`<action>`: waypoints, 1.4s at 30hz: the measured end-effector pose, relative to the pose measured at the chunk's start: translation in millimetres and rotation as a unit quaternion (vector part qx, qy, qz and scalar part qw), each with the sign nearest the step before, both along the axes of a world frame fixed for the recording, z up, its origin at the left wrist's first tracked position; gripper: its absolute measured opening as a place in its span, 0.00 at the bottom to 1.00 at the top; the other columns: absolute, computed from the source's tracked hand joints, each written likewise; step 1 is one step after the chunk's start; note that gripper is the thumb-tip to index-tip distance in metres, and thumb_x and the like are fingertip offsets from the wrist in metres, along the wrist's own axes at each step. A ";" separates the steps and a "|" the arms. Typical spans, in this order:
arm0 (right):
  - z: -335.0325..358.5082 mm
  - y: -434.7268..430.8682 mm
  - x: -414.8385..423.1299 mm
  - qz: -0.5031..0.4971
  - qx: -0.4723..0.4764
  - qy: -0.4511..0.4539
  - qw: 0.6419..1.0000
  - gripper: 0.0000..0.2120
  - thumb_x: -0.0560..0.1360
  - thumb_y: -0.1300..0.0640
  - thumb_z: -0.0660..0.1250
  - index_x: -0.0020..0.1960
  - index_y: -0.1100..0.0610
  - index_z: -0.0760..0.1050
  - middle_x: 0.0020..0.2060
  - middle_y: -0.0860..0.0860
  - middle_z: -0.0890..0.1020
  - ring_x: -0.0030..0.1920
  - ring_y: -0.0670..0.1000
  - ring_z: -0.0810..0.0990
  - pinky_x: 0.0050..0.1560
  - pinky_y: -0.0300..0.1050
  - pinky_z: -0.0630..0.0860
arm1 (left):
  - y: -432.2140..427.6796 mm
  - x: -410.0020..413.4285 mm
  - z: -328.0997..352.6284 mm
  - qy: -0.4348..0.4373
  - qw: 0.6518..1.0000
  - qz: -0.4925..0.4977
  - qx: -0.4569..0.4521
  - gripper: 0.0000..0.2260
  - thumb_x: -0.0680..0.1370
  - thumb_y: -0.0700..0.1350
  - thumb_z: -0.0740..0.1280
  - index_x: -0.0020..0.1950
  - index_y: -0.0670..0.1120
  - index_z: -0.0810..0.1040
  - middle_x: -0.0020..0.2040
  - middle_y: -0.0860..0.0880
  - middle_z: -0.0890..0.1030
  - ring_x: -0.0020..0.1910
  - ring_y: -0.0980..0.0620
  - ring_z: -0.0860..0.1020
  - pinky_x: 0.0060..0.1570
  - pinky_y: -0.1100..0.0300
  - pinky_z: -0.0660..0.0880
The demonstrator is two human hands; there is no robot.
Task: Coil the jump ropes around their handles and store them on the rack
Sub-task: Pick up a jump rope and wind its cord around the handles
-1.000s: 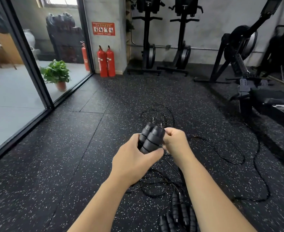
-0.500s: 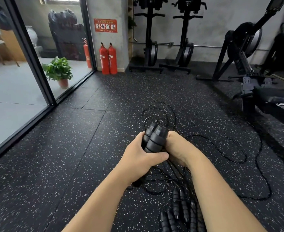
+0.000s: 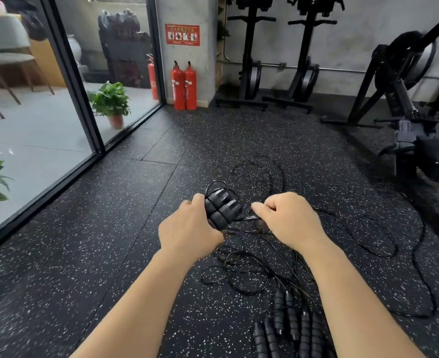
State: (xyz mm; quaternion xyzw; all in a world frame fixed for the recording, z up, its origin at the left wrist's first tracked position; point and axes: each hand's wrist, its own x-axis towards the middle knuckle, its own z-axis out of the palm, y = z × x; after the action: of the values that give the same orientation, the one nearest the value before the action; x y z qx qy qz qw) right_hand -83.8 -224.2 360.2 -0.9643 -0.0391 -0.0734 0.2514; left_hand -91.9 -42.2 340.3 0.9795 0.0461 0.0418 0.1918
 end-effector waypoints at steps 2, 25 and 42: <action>4.0 5.7 -5.0 0.018 -0.046 -0.026 0.998 0.23 0.78 0.44 0.61 0.29 0.56 0.65 0.24 0.48 0.69 0.28 0.51 0.70 0.32 0.43 0.66 | 0.1 -0.5 -2.7 -0.003 1.000 0.006 0.031 0.17 0.71 0.52 0.69 0.52 0.52 0.62 0.48 0.52 0.71 0.43 0.46 0.74 0.39 0.56 0.67; 3.1 -7.6 4.9 0.068 0.024 -0.055 0.996 0.29 0.77 0.41 0.62 0.25 0.59 0.69 0.19 0.46 0.70 0.25 0.48 0.68 0.30 0.45 0.67 | -26.1 -14.5 -2.3 -0.085 0.909 -0.328 0.242 0.21 0.74 0.51 0.65 0.66 0.60 0.63 0.51 0.56 0.71 0.54 0.51 0.74 0.56 0.50 0.67; -27.5 19.5 4.9 -0.064 0.372 0.259 0.889 0.18 0.76 0.69 0.52 0.30 0.55 0.65 0.21 0.50 0.64 0.25 0.46 0.58 0.29 0.39 0.51 | -24.3 -16.7 -2.9 -0.068 0.987 -0.117 -0.087 0.22 0.65 0.54 0.72 0.56 0.60 0.68 0.49 0.58 0.74 0.47 0.52 0.75 0.51 0.53 0.71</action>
State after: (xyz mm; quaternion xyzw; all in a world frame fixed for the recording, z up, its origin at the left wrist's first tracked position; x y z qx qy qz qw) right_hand -78.9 -204.7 332.7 -0.7853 0.1190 0.1535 0.5879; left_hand -108.6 -66.5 337.3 0.9526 -0.0788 0.0815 0.2823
